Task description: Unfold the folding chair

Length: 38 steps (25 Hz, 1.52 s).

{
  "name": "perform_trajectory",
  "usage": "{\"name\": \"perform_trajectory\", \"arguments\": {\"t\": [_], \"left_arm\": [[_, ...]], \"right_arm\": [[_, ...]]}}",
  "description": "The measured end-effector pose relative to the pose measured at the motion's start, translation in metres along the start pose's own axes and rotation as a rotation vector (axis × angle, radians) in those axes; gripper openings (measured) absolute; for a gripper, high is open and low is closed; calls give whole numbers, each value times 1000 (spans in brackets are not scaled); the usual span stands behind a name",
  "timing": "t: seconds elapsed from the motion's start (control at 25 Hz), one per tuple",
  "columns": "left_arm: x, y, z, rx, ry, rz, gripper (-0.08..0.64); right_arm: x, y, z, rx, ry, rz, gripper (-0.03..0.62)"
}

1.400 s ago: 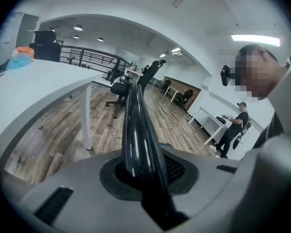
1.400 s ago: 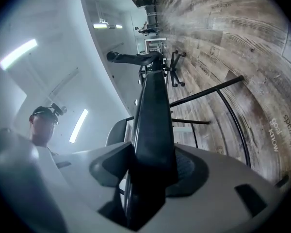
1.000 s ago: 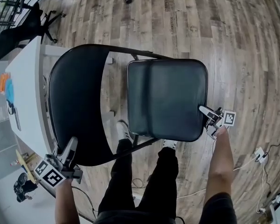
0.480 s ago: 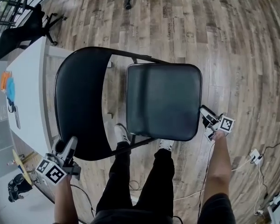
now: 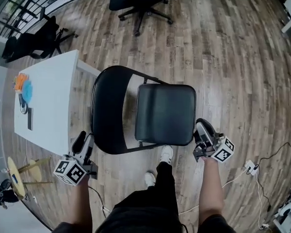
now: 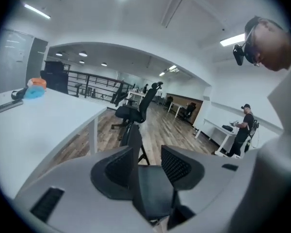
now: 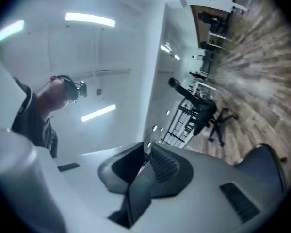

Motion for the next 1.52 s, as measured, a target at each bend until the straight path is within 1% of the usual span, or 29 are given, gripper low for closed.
{"name": "perform_trajectory", "arguments": {"t": [0.08, 0.16, 0.2, 0.24, 0.28, 0.32, 0.36, 0.44, 0.52, 0.6, 0.64, 0.72, 0.8, 0.88, 0.96, 1.08, 1.24, 1.36, 1.52], "left_arm": [[15, -20, 14, -36, -72, -27, 131], [28, -40, 32, -68, -151, -73, 40], [33, -51, 44, -91, -193, -101, 13], [36, -62, 57, -119, -236, -128, 6], [40, -74, 72, -145, -279, -154, 5], [43, -88, 89, -163, -316, -178, 5], [45, -101, 107, -176, -354, -202, 5], [44, -121, 140, -200, -435, -244, 5], [41, -136, 168, -220, -498, -260, 5], [32, -148, 201, -230, -516, -269, 5], [25, -152, 217, -234, -509, -271, 5], [9, -158, 249, -247, -474, -254, 5], [-4, -165, 272, -250, -440, -232, 5], [-12, -172, 284, -244, -422, -224, 5], [-19, -181, 293, -237, -413, -222, 5], [-33, -198, 311, -229, -398, -227, 5], [-39, -222, 327, -221, -401, -244, 5], [-45, -249, 335, -218, -404, -248, 5], [-53, -282, 342, -213, -412, -251, 5]], "right_arm": [[13, 75, -26, 95, -43, 92, 37], [20, 149, -47, 204, -72, 169, 17], [20, 186, -54, 254, -82, 206, 15], [19, 222, -59, 287, -86, 252, 15], [16, 257, -62, 291, -80, 314, 15], [11, 290, -64, 261, -65, 396, 15], [4, 321, -64, 203, -45, 496, 14], [-14, 375, -63, 57, -16, 708, 14], [-34, 420, -58, -73, -11, 888, 14], [-58, 456, -46, -217, -1, 1009, 14], [-71, 472, -37, -288, 9, 1038, 14], [-94, 497, -21, -400, 41, 1036, 14], [-110, 517, -7, -474, 84, 1029, 14], [-117, 527, 3, -522, 112, 1033, 14], [-119, 534, 14, -554, 119, 1036, 14], [-119, 547, 37, -578, 124, 1052, 14], [-113, 562, 58, -578, 125, 1090, 14], [-104, 568, 81, -564, 140, 1088, 14], [-91, 570, 113, -566, 143, 1087, 14]]}}
Point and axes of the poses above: the fingertips, and each gripper's own axes: z backward along the fingers, y to its left, x out of its top, the point moved 10 cm from there along z, backward along the fingers, and after that the axes turned 2 degrees about -x, right-handed, at the moved point
